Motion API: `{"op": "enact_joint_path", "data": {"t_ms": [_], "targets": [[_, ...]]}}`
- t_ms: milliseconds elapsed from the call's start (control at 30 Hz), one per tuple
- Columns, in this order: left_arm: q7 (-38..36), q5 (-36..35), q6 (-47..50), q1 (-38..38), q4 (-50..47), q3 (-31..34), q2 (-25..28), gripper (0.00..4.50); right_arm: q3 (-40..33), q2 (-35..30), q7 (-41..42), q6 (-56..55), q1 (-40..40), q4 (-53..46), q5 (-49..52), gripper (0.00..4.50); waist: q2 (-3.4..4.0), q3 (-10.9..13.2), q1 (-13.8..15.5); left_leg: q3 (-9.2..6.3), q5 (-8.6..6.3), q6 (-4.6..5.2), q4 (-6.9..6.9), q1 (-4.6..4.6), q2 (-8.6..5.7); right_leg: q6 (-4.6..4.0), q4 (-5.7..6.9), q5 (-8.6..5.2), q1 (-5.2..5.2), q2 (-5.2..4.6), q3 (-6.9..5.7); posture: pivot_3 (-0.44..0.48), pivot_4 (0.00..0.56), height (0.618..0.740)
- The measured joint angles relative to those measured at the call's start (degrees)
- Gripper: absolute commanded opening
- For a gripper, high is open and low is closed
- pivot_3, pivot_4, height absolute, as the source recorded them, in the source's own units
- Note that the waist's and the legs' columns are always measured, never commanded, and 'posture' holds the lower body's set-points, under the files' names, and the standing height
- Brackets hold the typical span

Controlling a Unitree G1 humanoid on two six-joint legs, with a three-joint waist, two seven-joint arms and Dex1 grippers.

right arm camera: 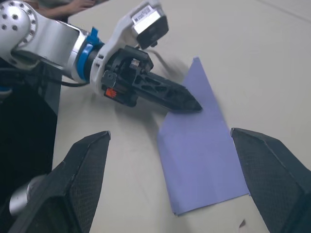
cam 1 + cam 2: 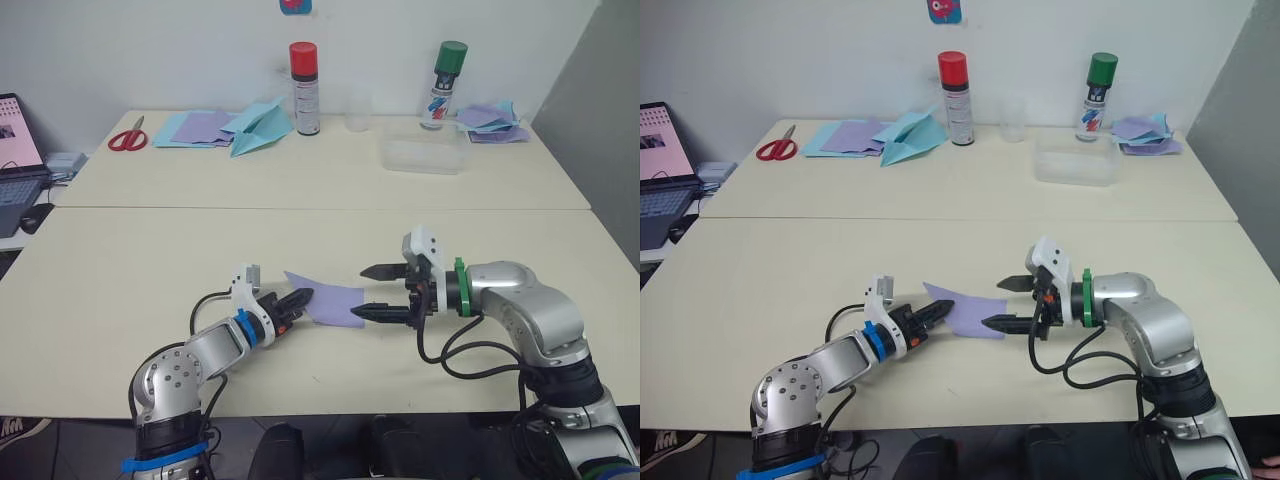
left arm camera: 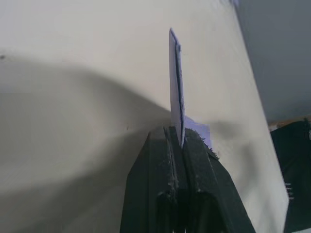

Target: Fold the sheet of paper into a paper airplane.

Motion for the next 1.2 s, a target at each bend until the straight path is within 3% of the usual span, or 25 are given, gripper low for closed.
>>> {"op": "enact_joint_path", "data": {"t_ms": [67, 367, 567, 767, 867, 933, 1033, 1100, 1200], "targets": [[0.48, 0.04, 0.59, -0.08, -0.15, -0.17, 0.27, 0.0, 0.05, -0.12, -0.83, -0.86, 0.0, 0.0, 0.1, 4.15, 0.0, 0.0, -0.01, 0.0, 0.0, 0.0, 0.0, 0.05, 0.04, 0.0, -0.01, 0.0, 0.05, 0.03, -0.03, 0.0, 0.15, 0.74], [3.77, -5.58, 3.83, 1.2, -3.66, 1.06, 0.33, 2.69, 0.79, -0.2, -3.04, -1.54, 0.55, 0.69, 2.19, 4.19, 0.0, 0.0, -0.02, 0.02, 0.0, -0.01, -0.03, 0.03, 0.11, 0.0, -0.09, -0.01, 0.05, 0.04, 0.03, 0.0, 0.15, 0.74], [3.88, -10.98, 6.03, 5.83, -9.72, 2.96, 6.26, 4.47, 1.61, -1.74, -3.03, -3.39, 1.11, 2.54, 2.22, 4.19, 0.0, 0.0, -0.4, -0.02, -0.01, -0.01, -0.09, 0.1, 0.21, -0.12, -0.08, -0.04, 0.04, 0.04, 0.01, 0.0, 0.15, 0.74], [-0.17, -13.68, 6.83, 12.11, -14.1, 6.5, 20.21, 4.47, 3.72, -3.67, -1.96, -10.15, 1.7, 5.24, 1.26, 4.19, -0.04, 0.03, -1.29, -0.06, -0.01, -0.01, -0.27, 0.16, 0.25, -0.4, -0.01, -0.18, -0.04, 0.07, -0.04, 0.0, 0.15, 0.74], [-10.12, -14.85, 5.35, 13.54, -14.27, 9.64, 29.87, 4.47, 5.36, -4.73, -0.89, -14.51, 2.49, 5.73, -0.28, 4.19, -0.1, 0.1, -1.11, -0.04, -0.01, -0.02, -0.3, 0.1, 0.23, -0.59, 0.0, -0.29, -0.1, 0.05, -0.2, 0.0, 0.15, 0.74], [-17.67, -12.01, 0.77, 13.17, -14.87, 10.27, 34.81, 4.47, 6.45, -4.89, -0.28, -17.7, 2.54, 5.94, -0.93, 4.19, -0.07, 0.13, -0.72, -0.03, -0.02, -0.03, -0.32, 0.09, 0.2, -0.65, -0.05, -0.33, -0.09, -0.02, -0.2, 0.0, 0.15, 0.74], [-26.31, -1.86, -9.7, 10.41, -13.47, 6.58, 39.05, 3.85, 7.33, -5.03, 0.82, -22.96, 2.8, 7.31, -2.63, 4.19, -0.02, 0.16, -0.1, 0.06, -0.03, -0.04, -0.35, 0.09, 0.16, -0.68, -0.18, -0.34, -0.06, -0.1, -0.12, 0.0, 0.15, 0.74], [-31.09, 6.97, -17.69, 6.37, -10.34, -0.6, 40.16, 3.23, 7.86, -4.96, 1.07, -27.71, 2.87, 8.93, -4.31, 4.19, 0.02, 0.18, 0.33, 0.19, -0.03, -0.05, -0.36, 0.05, 0.1, -0.72, -0.39, -0.32, -0.02, -0.09, -0.15, 0.0, 0.15, 0.74], [-35.87, 17.63, -26.84, -0.58, -4.09, -12.12, 37.63, 2.25, 9.1, -4.37, 1.58, -34.87, 2.7, 11.11, -6.89, 4.19, 0.03, 0.19, 0.56, 0.31, -0.03, -0.05, -0.39, -0.07, 0.19, -0.48, -0.67, -0.15, 0.01, -0.09, -0.1, 0.0, 0.15, 0.74]]}}
